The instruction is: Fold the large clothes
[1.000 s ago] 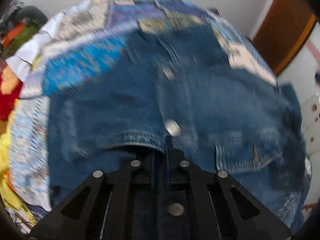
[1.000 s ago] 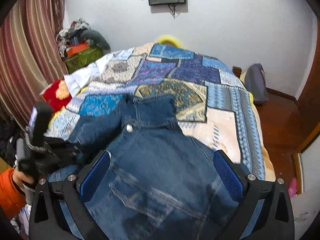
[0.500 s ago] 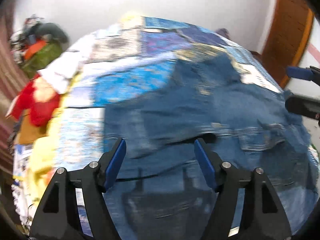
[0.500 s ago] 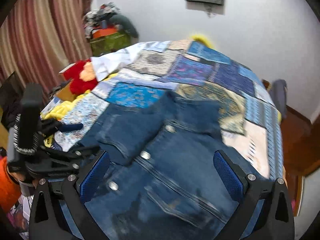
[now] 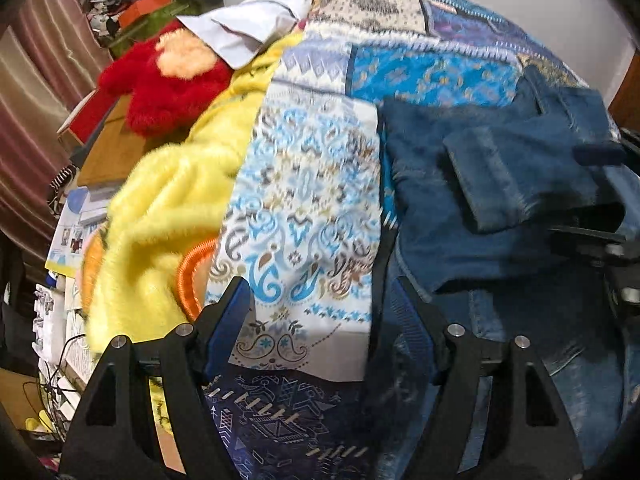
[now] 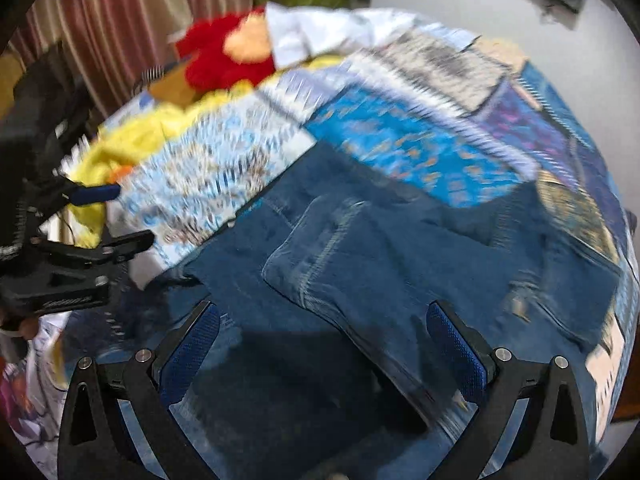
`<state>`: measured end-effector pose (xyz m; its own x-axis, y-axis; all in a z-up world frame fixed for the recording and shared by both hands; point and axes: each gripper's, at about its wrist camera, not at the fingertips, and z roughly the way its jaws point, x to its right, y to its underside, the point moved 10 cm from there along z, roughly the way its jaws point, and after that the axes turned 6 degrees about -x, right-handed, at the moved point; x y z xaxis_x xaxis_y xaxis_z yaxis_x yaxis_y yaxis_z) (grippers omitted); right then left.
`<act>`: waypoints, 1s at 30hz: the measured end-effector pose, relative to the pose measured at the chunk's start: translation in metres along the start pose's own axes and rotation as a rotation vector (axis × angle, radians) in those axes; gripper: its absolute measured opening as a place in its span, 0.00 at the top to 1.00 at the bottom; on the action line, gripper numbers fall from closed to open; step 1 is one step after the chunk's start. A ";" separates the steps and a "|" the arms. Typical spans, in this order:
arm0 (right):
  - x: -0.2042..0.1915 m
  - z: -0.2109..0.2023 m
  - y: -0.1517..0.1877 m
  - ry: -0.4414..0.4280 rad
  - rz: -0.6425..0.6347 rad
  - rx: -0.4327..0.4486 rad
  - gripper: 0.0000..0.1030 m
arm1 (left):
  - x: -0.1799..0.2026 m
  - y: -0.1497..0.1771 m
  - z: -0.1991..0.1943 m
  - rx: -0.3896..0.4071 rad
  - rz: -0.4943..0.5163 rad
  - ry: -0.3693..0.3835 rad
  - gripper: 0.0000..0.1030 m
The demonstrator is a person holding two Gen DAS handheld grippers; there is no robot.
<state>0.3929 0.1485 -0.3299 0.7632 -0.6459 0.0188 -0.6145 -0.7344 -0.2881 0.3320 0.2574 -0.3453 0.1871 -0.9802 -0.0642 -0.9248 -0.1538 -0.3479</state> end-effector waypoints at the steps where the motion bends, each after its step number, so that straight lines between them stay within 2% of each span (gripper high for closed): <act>1: -0.001 0.014 -0.003 0.009 -0.020 -0.030 0.02 | 0.000 0.001 0.003 -0.004 0.002 -0.002 0.30; 6: 0.001 0.059 -0.003 0.090 -0.087 -0.100 0.18 | -0.002 0.005 0.012 0.017 0.036 -0.031 0.28; 10: 0.001 0.070 -0.001 0.104 -0.101 -0.081 0.38 | 0.001 0.005 0.013 0.027 0.046 -0.032 0.22; 11: 0.000 0.067 -0.002 0.111 -0.105 -0.072 0.55 | 0.001 0.004 0.014 0.026 0.044 -0.034 0.22; 12: 0.000 0.062 -0.003 0.108 -0.095 -0.063 0.67 | 0.001 0.004 0.014 0.024 0.039 -0.033 0.22; 14: 0.000 0.051 -0.005 0.070 -0.055 -0.049 0.81 | 0.001 0.003 0.013 0.019 0.024 -0.025 0.22; 19: 0.017 -0.009 -0.009 0.015 0.063 0.070 0.85 | 0.002 0.001 0.004 0.012 -0.012 0.010 0.22; 23: 0.053 -0.074 -0.009 0.019 0.172 0.206 0.86 | 0.009 -0.002 -0.008 0.030 -0.011 0.008 0.22; 27: 0.098 -0.140 0.011 0.020 0.303 0.318 0.86 | 0.024 -0.009 -0.025 0.060 0.007 0.008 0.22; 30: 0.133 -0.180 0.040 0.027 0.404 0.384 0.86 | 0.040 -0.014 -0.037 0.082 0.028 0.013 0.22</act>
<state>0.4336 -0.0046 -0.1664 0.4734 -0.8693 -0.1426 -0.7365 -0.3017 -0.6055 0.3401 0.2159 -0.3086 0.1564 -0.9857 -0.0627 -0.8995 -0.1159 -0.4212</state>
